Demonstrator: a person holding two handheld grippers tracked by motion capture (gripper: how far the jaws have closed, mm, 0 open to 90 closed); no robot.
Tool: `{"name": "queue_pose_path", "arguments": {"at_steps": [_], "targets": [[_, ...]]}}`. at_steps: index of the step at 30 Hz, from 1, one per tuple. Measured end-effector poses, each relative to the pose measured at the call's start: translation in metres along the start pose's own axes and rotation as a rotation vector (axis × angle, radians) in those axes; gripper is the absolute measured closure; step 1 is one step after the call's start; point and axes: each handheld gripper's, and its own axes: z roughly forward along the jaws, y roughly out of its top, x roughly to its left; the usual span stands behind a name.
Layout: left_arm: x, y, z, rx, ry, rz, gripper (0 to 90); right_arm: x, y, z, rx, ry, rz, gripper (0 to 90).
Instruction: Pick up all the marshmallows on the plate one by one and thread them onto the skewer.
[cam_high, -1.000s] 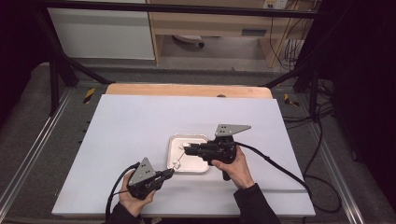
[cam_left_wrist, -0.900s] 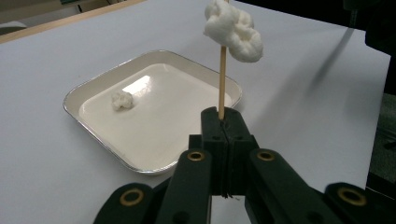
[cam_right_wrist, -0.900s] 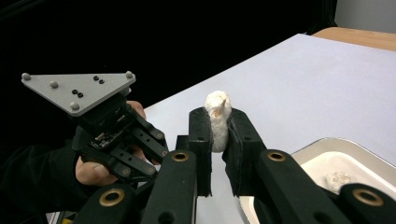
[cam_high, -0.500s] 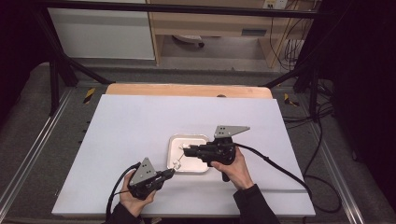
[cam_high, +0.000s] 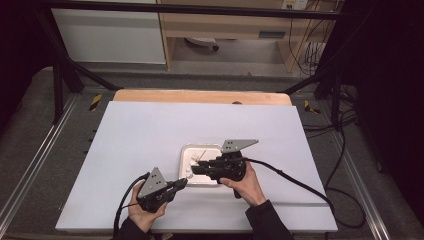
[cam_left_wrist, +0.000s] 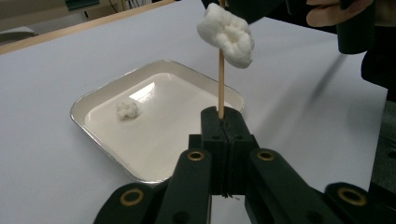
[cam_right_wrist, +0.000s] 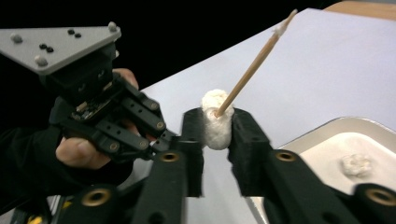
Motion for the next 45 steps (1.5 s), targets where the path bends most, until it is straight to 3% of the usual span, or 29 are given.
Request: {"name": "queue_pose_path", "arguments": {"at_steps": [2,7,12,21,24,29,38,45], "targets": [[0.004,-0.002,0.000,0.001,0.002,-0.021,89.0,0.001,0.002,-0.002,-0.012,-0.014,-0.004,62.6],[0.010,-0.004,-0.004,0.002,0.009,-0.042,89.0,-0.003,0.005,-0.011,-0.009,-0.130,-0.048,42.4],[0.014,-0.006,-0.005,0.011,0.003,-0.067,88.9,-0.017,-0.006,-0.019,0.040,-0.238,-0.081,29.2],[0.022,-0.010,-0.005,0.021,-0.004,-0.098,88.9,-0.039,-0.027,-0.032,0.104,-0.340,-0.034,6.2],[0.024,-0.011,-0.006,0.028,-0.005,-0.113,88.8,-0.040,-0.028,-0.030,0.124,-0.363,-0.038,3.9],[0.027,-0.011,-0.009,0.038,0.016,-0.126,88.8,-0.042,-0.027,-0.023,0.088,-0.382,-0.023,2.2],[0.032,-0.013,-0.011,0.043,0.024,-0.138,88.9,-0.050,-0.016,0.009,0.180,-0.444,-0.043,1.0],[0.034,-0.013,-0.012,0.042,0.032,-0.146,88.8,-0.056,-0.009,0.035,0.224,-0.454,-0.054,3.6]]}}
